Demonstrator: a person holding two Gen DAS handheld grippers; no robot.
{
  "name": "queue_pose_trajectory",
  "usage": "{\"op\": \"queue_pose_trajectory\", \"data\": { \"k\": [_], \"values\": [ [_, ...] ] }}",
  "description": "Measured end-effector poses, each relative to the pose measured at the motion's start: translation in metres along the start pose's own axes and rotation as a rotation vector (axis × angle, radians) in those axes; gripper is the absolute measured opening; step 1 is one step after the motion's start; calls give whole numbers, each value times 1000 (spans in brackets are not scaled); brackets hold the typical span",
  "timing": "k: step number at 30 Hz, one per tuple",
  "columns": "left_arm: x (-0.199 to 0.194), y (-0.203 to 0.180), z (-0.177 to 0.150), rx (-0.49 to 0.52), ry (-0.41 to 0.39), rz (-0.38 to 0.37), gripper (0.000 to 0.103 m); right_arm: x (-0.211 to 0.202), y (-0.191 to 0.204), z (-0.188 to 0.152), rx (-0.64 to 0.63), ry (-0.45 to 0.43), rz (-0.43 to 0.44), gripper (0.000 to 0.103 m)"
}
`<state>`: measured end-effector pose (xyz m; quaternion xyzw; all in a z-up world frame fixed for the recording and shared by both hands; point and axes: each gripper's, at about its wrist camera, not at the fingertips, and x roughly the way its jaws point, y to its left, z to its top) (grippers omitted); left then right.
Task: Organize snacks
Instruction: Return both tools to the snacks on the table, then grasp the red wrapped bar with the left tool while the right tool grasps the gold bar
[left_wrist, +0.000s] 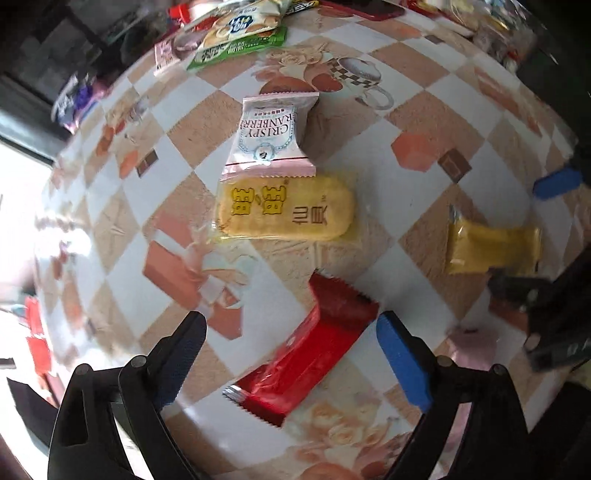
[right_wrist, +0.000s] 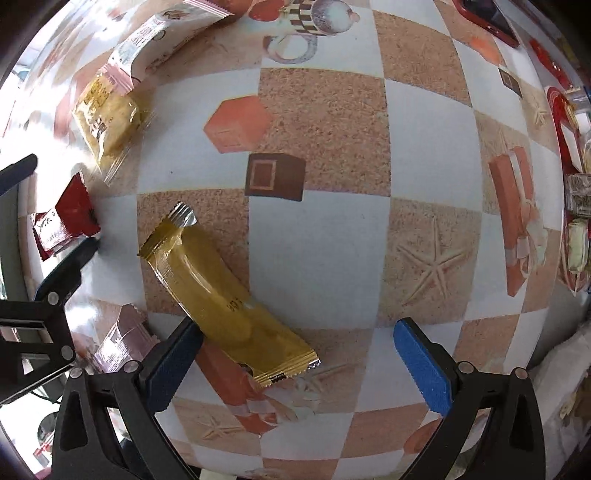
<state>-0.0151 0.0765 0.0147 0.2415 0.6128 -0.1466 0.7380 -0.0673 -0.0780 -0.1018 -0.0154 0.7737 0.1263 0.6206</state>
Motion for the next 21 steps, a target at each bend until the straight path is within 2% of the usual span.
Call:
{"op": "queue_pose_trajectory", "data": {
  "k": [3,8,11,13,14,15,16,19,21],
  "values": [
    [1,-1,1,-17,4,-25,95,-5,0,7,-14,5,-3,103],
    [-2,-7,-7,-14,26,-41,93,-15,7,34,-109,11,-18,103],
    [-13,-18,-25,-84,61,-151,73,-13,13,37,-112,17,-19,98],
    [-18,-17,-28,-125,60,-150,59,-19,17,35,-119,-1,-20,78],
    [-21,-16,-29,-136,56,-152,43,-23,20,34,-133,-11,-22,70],
    [-23,-15,-30,-149,59,-155,27,-28,24,33,-150,-21,-26,50],
    [-24,-12,-30,-166,70,-155,24,-31,27,34,-165,-29,-26,27],
    [-26,0,-40,-260,98,-188,22,-34,30,38,-149,-23,17,25],
    [-32,7,-51,-323,98,-220,22,-35,23,38,-78,-16,106,25]
  ]
}}
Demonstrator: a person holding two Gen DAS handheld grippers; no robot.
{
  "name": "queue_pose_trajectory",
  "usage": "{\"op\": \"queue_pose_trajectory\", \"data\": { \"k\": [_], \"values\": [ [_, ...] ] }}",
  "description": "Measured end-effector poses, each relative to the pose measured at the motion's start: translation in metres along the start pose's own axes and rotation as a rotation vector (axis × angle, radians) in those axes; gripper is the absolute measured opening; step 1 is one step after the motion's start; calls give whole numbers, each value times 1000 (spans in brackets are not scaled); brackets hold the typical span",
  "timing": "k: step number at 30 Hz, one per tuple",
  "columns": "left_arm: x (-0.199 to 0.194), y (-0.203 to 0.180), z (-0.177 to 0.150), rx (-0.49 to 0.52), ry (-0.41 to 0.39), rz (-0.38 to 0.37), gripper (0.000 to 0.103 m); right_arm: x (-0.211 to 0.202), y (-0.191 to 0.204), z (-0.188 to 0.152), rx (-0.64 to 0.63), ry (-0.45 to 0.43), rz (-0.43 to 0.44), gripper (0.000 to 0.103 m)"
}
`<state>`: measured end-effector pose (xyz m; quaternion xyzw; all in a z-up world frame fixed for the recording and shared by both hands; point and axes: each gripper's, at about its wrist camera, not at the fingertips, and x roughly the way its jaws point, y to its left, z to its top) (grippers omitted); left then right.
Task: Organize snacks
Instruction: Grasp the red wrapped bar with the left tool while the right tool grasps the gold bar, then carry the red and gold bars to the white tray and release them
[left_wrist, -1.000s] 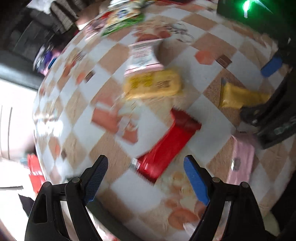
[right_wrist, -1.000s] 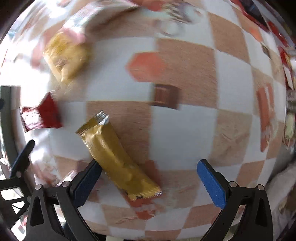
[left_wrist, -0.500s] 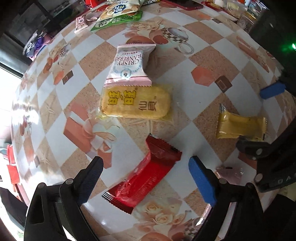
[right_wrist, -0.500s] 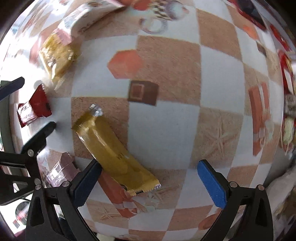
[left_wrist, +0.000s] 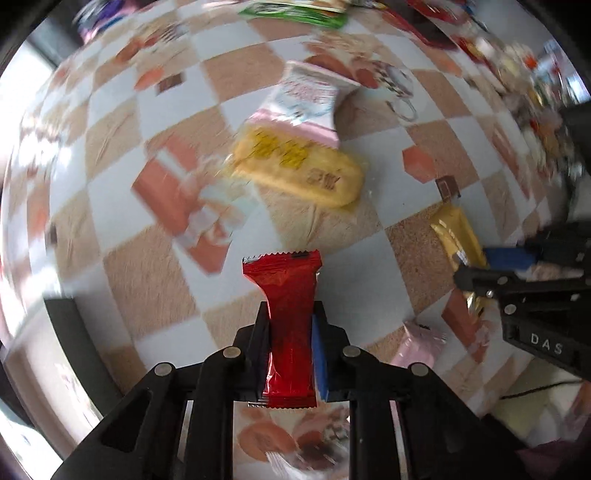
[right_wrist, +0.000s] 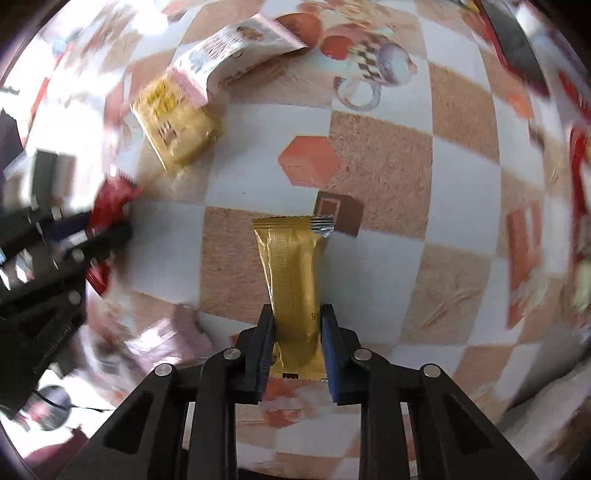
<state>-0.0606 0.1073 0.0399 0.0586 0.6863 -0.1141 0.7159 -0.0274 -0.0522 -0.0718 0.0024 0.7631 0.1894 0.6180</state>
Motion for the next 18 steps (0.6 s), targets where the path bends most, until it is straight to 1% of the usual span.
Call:
{"op": "queue_pose_trajectory", "data": {
  "k": [2,5,9,11,12,13,15,17,18],
  "values": [
    [-7,6,-11,-29,-9,-11,22,-3,-6,-7,58,-4,68,25],
    [-21,12,-30,-68,-30,-29,22,-6,-15,-21,114,-7,139,25],
    [-42,19,-55,-119,-61,-49,22,-8,-24,-39,171,-6,191,25],
    [-55,24,-62,-147,-74,-53,22,-10,-24,-42,183,-4,207,25],
    [-62,26,-73,-165,-82,-55,22,-11,-22,-44,182,-4,212,25],
    [-61,41,-71,-180,-87,-57,22,-12,-20,-45,179,-6,213,25],
    [-73,47,-82,-202,-99,-59,22,-15,-14,-46,173,-6,216,25],
    [-80,60,-92,-225,-111,-54,22,-14,-13,-47,163,-3,197,26],
    [-76,63,-86,-234,-112,-52,22,-12,-8,-45,157,11,173,26]
  ]
}}
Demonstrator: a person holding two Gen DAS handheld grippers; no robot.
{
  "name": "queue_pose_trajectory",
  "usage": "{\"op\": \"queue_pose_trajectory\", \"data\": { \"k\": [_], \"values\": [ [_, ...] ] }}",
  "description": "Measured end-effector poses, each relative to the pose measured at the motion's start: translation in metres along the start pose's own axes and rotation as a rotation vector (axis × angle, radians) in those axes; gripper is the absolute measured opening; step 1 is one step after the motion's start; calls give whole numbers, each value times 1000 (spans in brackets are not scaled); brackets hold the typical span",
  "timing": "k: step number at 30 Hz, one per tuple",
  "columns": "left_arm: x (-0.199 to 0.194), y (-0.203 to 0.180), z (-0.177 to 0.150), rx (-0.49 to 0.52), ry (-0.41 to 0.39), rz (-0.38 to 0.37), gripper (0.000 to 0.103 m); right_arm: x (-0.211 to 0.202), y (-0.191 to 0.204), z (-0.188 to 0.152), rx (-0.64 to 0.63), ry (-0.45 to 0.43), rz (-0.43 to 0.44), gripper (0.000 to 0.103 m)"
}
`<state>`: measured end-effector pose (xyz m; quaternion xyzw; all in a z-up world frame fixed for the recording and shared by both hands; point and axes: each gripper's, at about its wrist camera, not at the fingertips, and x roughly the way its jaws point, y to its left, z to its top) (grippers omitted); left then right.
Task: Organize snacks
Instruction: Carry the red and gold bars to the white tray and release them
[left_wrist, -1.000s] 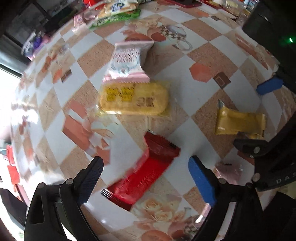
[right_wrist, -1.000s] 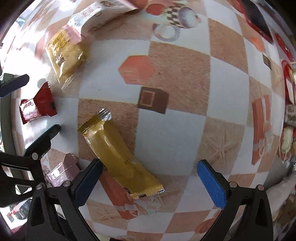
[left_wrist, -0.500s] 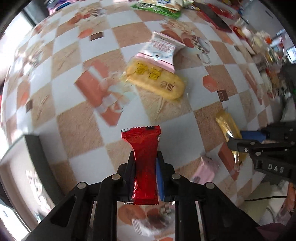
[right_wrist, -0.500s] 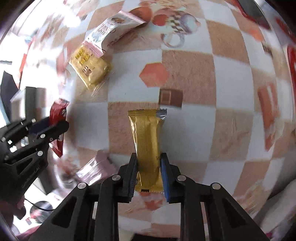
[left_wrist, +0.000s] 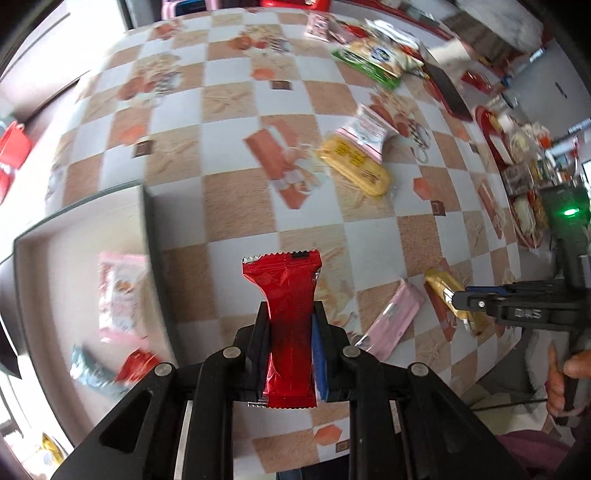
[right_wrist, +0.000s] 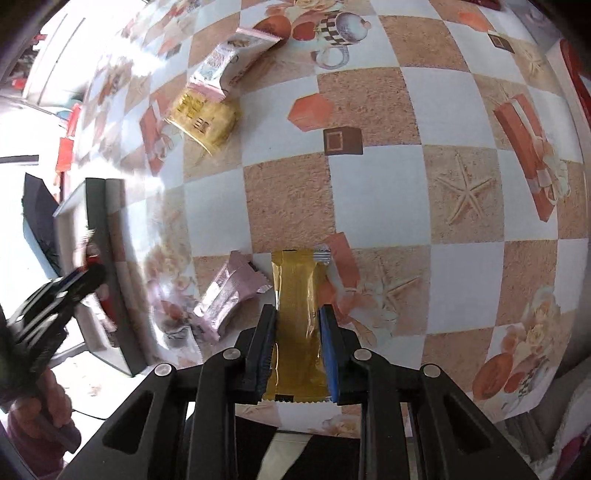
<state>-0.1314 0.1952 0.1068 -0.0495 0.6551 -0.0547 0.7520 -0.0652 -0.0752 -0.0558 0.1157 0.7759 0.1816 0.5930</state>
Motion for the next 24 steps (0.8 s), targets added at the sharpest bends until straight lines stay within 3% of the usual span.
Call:
{"op": "queue_pose_trajectory", "data": {
  "k": [3,5,6,10,11,12,14,15,21,24],
  "values": [
    [-4,13,-1,-32,-9,7,22,17,0,9,-7,38,-104,28],
    [-9,19,-4,-41,-14,24,22,27,-2,13,1,58,-128,52],
    [-10,22,-4,-46,-15,32,22,32,-2,14,2,63,-146,69],
    [-14,38,-14,-80,-8,58,22,35,4,15,-10,32,-205,70],
    [-15,42,-17,-88,-2,70,22,36,6,16,-8,29,-220,69],
    [-15,47,-19,-98,3,82,22,37,10,17,-14,31,-246,61],
    [-16,54,-22,-116,5,89,22,33,20,20,-52,14,-277,28],
    [-16,57,-23,-126,3,91,22,32,25,19,-58,18,-281,23],
    [-22,75,-34,-189,-17,98,22,5,32,24,-17,-21,-125,23],
    [-23,87,-40,-222,-24,98,22,-7,56,29,-57,-35,-69,23]
  ]
}}
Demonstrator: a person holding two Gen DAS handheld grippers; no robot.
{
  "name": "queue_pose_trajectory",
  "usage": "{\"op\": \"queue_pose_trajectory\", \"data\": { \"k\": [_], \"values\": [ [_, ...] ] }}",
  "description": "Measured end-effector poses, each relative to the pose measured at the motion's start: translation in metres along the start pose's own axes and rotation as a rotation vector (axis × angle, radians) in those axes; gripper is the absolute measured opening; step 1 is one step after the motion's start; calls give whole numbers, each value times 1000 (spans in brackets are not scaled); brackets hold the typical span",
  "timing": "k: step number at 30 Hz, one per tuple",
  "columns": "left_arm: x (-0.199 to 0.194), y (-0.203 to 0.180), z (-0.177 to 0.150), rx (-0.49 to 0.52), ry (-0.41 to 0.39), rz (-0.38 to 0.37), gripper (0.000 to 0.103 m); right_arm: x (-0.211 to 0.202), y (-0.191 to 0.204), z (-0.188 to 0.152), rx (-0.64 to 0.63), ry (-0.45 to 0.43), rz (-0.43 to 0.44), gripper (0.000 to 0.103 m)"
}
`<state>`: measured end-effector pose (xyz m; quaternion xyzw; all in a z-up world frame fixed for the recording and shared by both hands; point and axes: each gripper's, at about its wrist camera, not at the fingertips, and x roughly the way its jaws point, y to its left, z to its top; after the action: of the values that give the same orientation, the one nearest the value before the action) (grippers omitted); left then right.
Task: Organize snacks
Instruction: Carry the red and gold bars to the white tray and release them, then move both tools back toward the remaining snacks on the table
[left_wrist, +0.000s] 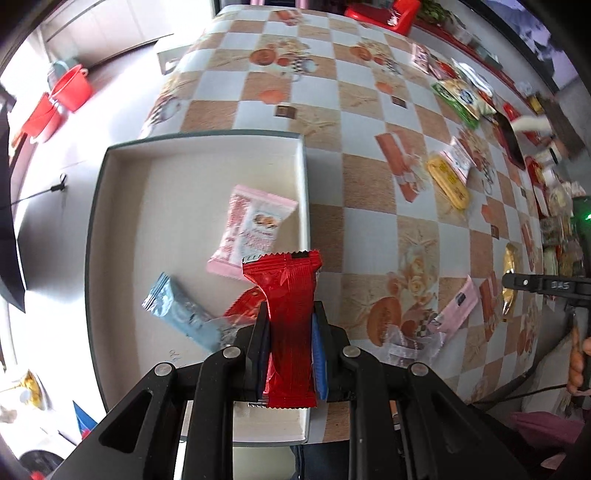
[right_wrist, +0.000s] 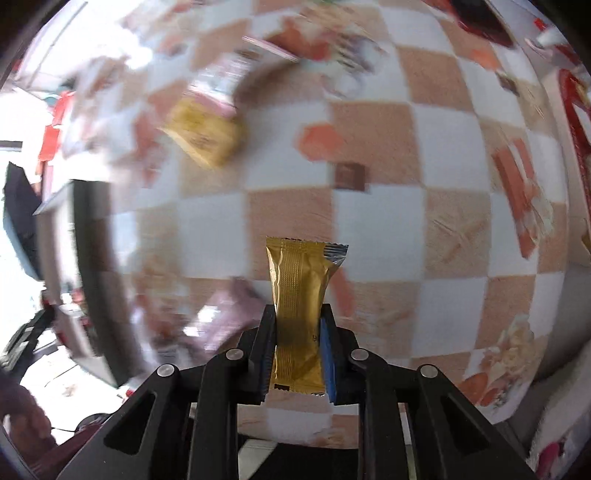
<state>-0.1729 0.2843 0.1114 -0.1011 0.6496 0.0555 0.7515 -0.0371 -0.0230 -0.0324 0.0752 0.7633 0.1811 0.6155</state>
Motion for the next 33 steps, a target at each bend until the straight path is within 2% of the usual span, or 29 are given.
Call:
{"op": "queue_pose_trajectory", "data": {
  "k": [4,11,19,20,22,23,24,25,26,29,32,33],
  "values": [
    [0,19,-6,-58,1,-8,22,-7,54,15,-97,2,65,23],
    [-1,49,-15,-127,-8,-14,22,9,178,31,-336,55,132,23],
    [0,85,-19,-183,-13,24,22,35,283,29,-475,104,166,23],
    [0,88,-20,-184,-20,41,24,38,294,30,-477,111,177,23],
    [0,91,-21,-175,-24,57,36,41,308,31,-480,120,198,24],
    [0,91,-22,-173,-26,62,55,39,304,30,-483,129,205,26],
    [-1,92,-24,-171,-29,70,71,44,307,30,-482,146,199,50],
    [-2,91,-25,-167,-37,75,75,47,307,29,-483,154,182,93],
    [-2,89,-26,-155,-39,71,76,49,305,27,-486,154,155,103],
    [1,79,-29,-117,-19,68,76,51,284,23,-515,140,68,103],
    [2,65,-28,-71,-16,65,76,52,241,22,-486,158,-8,103],
    [2,60,-27,-53,-16,63,76,50,215,22,-450,163,-31,103]
  ]
}}
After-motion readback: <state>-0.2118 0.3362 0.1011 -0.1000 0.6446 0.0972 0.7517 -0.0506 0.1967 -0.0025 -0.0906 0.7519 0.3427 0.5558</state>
